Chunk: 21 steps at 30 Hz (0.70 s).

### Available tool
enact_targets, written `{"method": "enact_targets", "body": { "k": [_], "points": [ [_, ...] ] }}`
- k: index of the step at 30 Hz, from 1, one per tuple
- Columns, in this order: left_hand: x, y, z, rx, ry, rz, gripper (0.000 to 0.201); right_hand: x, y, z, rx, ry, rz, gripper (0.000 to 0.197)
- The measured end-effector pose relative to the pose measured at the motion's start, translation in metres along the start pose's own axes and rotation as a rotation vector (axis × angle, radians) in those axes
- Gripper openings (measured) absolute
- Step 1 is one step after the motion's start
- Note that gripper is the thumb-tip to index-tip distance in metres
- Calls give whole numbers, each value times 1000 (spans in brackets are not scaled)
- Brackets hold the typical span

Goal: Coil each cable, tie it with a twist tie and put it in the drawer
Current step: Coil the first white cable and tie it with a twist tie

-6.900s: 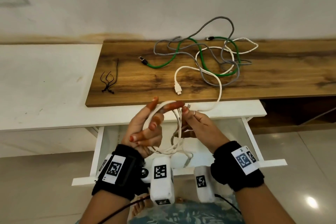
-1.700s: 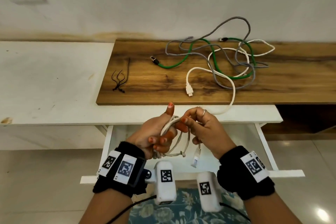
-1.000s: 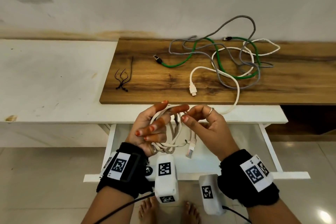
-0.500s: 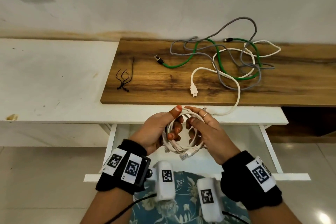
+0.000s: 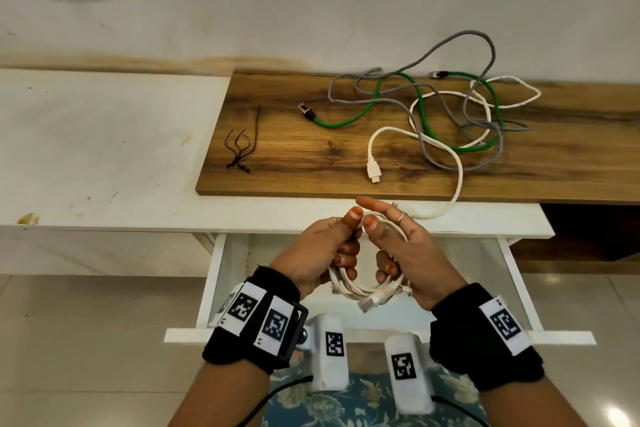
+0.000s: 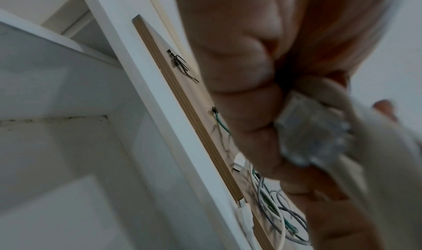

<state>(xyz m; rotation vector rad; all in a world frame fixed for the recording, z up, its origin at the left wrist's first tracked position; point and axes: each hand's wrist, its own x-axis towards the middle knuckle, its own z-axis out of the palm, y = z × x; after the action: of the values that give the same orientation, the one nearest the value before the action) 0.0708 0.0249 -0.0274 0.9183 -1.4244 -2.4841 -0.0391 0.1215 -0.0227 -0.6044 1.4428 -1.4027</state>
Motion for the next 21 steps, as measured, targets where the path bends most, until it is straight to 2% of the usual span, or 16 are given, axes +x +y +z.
{"method": "enact_targets", "body": {
  "k": [4,7,10,14,21],
  "points": [
    [-1,0,-1,-33,-6,-30,40,3,1,-2,-13,59,-54,28],
    [-3,3,-10,-43,-17,-36,31,4,2,-8,25,80,-64,23],
    [-4,4,-17,-22,-36,-57,24,5,3,-12,38,46,-48,31],
    [-3,3,-15,-1,58,-9,18,6,4,-12,24,74,-52,24],
    [4,-5,-7,130,271,98,27,5,5,-10,-60,63,-51,31]
  ]
}}
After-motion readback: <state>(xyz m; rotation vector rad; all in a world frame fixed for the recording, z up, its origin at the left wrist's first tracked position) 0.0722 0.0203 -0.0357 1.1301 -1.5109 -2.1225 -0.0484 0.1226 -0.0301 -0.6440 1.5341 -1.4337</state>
